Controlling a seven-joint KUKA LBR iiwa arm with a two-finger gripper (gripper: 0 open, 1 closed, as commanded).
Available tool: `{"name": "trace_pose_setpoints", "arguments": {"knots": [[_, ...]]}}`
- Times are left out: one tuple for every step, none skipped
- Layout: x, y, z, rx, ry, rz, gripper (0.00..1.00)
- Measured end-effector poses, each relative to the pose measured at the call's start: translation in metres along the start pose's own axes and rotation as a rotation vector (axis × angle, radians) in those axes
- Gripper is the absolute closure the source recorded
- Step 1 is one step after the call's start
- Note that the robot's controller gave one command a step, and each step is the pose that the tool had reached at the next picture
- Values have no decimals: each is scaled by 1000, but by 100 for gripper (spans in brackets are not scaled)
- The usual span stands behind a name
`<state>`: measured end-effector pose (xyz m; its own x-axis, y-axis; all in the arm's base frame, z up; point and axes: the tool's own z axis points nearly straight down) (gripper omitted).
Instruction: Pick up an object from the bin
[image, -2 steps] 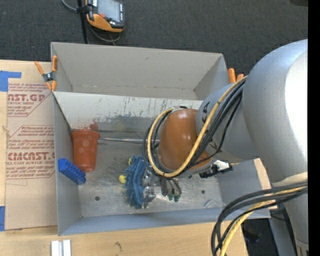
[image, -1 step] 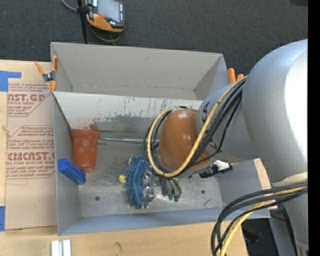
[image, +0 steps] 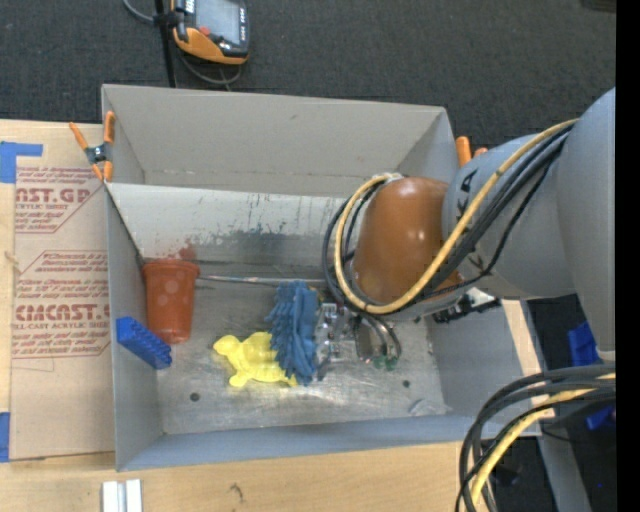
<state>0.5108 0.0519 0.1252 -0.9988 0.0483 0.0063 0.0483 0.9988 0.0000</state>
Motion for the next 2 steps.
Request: {"name": "trace_pose_setpoints", "arguments": {"knots": [[-19,9,-43,3,-7,-144,100],[-20,25,-61,0,-9,-288,100]]}}
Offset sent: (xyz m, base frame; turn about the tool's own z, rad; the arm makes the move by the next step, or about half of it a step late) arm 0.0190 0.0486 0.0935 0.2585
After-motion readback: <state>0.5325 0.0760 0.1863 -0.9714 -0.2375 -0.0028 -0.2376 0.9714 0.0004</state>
